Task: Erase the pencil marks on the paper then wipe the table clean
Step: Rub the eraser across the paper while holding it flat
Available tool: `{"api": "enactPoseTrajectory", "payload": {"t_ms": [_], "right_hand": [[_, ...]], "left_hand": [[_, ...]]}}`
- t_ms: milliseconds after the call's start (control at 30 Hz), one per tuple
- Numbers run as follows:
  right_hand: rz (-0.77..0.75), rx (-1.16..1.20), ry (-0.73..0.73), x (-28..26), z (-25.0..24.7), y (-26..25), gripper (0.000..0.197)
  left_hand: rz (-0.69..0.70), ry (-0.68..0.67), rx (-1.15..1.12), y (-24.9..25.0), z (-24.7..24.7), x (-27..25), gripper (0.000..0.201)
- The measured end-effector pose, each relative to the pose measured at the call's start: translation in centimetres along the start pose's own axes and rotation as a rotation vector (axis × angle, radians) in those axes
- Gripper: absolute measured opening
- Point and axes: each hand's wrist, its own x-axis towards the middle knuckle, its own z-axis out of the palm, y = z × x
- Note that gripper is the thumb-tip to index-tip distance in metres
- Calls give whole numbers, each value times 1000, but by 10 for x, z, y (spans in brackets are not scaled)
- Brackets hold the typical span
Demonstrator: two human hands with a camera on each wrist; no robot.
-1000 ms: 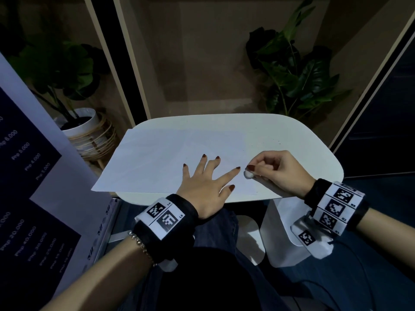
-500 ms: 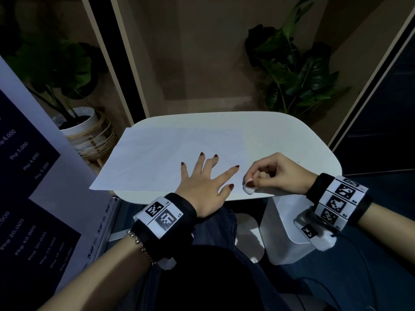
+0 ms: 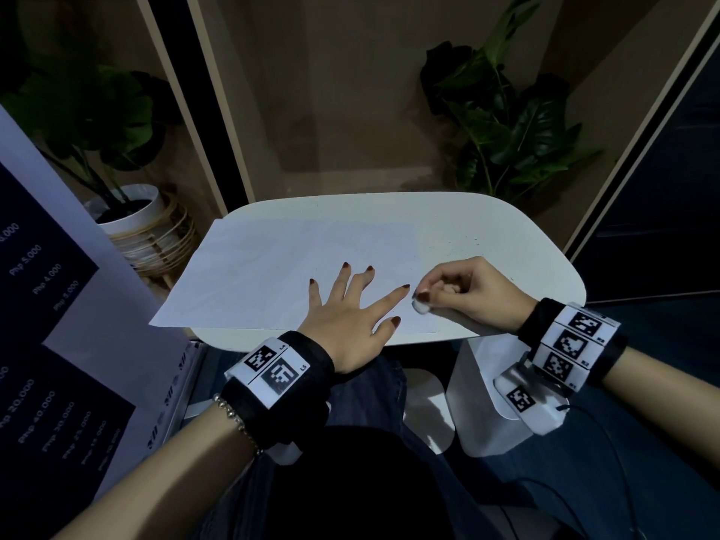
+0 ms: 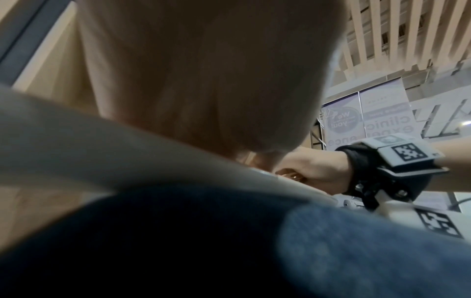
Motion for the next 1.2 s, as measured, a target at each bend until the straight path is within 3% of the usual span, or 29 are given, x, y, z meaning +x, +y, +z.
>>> {"api": "enactPoseTrajectory", "payload": {"t_ms": [100,267,367,433,533,567,700,833,1000,1067,1200], "right_hand": [[34,-5,-207,-1,-9,-7,7],[52,147,8,6,2,0,7],[53,48,-192,5,-6,-4,9],[59,30,-220,3,-7,-9,8],[33,106,24,5,2,-6,10],[34,100,27,5,3,-5,7],[64,53,-205,0,-5,-12,7],[20,94,49,2,8,-8,7],[66,49,-157,-2,-1,-14,8],[57,66,-76,-3,3,-16,10],[100,329,277,5,8,-15,15]], "left_hand": [[1,-6,-10,0,0,0,50],[-3,-7,-3,0,-1,0,50],[-4,-4,-8,0,-2,0,50],[-5,-6,-11,0,-2,-1,50],[-6,-9,-1,0,-2,0,50],[-5,-10,1,0,-2,0,50],[-8,-11,-2,1,-2,-1,50],[-6,-15,-4,0,-2,-1,50],[-4,-21,-13,0,-1,-1,50],[-2,-20,-17,0,-1,0,50],[18,-73,-67,-4,-5,-1,52]]}}
